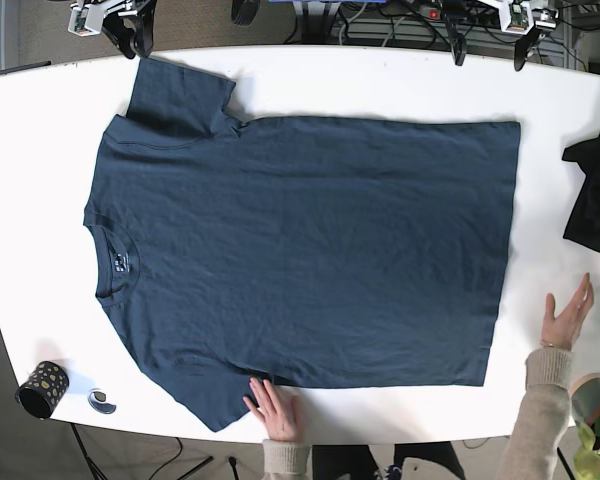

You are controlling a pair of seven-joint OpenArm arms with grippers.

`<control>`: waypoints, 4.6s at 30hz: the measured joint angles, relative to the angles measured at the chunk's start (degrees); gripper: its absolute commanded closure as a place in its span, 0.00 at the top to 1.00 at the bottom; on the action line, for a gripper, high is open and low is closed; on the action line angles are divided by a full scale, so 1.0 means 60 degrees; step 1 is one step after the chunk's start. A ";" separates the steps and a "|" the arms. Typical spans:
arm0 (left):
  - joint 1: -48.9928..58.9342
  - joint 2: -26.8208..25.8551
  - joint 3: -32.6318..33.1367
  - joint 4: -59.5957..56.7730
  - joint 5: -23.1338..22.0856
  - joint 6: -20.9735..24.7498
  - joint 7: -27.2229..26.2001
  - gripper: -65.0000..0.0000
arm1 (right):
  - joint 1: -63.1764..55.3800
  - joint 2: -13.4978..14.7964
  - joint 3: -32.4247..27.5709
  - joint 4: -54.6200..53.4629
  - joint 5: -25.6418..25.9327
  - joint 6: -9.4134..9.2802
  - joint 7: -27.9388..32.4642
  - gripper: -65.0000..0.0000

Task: Fold the T-shirt properly

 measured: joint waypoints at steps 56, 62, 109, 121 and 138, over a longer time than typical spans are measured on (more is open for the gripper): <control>-0.3679 -0.0419 0.0233 0.0000 -0.0022 0.0000 0.2393 0.95 | 0.4677 -0.1570 0.4422 -0.1614 0.3304 0.0503 -0.9435 0.80; -0.3683 -0.0419 0.0233 0.0000 -0.0022 0.0000 0.2393 0.95 | 0.4258 -0.1687 0.4022 -0.1555 0.3483 0.0572 -0.9136 0.80; -0.3679 -0.0455 0.0204 0.0000 -0.0918 0.0004 0.2422 0.95 | 0.4692 -0.1967 0.2160 -0.1810 0.3701 0.0572 -0.9184 0.29; -0.3672 -0.0452 0.0186 0.0000 -0.1005 0.0000 0.2422 0.96 | 0.4929 -0.1953 0.2171 -0.2328 0.3774 0.0579 -0.9169 0.00; -0.3676 -0.0787 0.0251 0.0000 -0.1107 -0.0033 0.3067 0.95 | 0.4863 -0.1902 0.2197 -0.1756 0.2969 0.0565 -0.9286 0.24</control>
